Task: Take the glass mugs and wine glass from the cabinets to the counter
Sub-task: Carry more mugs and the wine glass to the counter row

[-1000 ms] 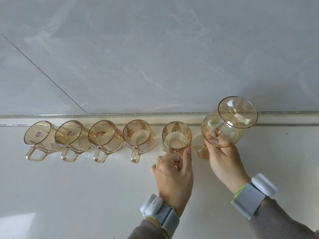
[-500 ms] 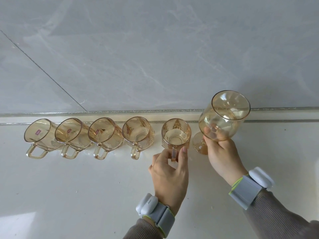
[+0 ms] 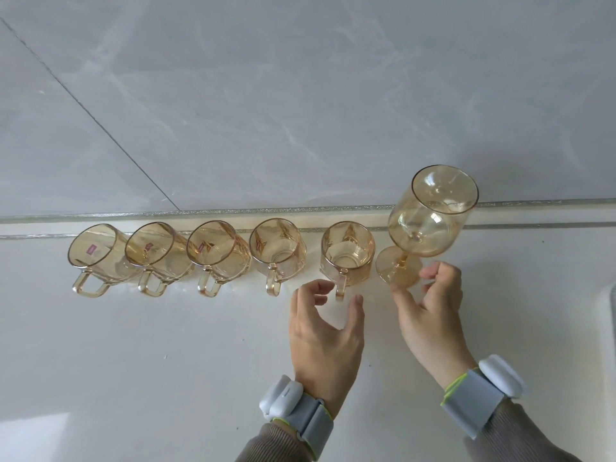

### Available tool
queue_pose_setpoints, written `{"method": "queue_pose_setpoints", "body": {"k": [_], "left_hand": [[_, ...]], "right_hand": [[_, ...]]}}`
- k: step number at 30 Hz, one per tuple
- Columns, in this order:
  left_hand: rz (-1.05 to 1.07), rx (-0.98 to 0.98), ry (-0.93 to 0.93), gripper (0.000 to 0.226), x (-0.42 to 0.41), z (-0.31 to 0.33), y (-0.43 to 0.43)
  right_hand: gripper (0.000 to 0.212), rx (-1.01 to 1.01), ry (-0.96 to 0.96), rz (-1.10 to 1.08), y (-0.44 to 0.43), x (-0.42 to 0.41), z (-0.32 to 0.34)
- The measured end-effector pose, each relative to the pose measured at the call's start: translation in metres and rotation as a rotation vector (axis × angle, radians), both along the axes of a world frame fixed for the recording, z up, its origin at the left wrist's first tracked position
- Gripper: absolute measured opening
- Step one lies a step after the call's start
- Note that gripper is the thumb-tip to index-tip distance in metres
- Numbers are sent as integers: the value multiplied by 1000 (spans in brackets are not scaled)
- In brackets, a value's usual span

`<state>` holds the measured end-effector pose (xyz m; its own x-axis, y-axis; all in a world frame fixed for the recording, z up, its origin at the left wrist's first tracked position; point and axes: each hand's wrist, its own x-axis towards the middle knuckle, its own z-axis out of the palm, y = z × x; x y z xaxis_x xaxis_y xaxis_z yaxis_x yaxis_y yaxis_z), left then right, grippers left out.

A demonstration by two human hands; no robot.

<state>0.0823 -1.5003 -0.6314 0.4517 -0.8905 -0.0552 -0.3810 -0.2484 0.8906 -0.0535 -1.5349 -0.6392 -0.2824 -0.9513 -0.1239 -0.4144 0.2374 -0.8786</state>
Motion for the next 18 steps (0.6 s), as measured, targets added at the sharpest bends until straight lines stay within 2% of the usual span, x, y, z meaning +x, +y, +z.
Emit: {"method": "queue_pose_setpoints", "body": {"k": [3, 7, 11, 18], "left_hand": [[-14, -7, -23, 34, 7, 5, 9], [-17, -64, 39, 20, 18, 32, 25], [-25, -141, 114, 32, 35, 71, 33], [-66, -321, 63, 46, 76, 155, 48]], "right_hand": [[39, -23, 0, -15, 20, 10, 2], [30, -216, -22, -17, 43, 31, 32], [33, -365, -50, 73, 55, 54, 76], [48, -542, -40, 210, 65, 86, 154]]}}
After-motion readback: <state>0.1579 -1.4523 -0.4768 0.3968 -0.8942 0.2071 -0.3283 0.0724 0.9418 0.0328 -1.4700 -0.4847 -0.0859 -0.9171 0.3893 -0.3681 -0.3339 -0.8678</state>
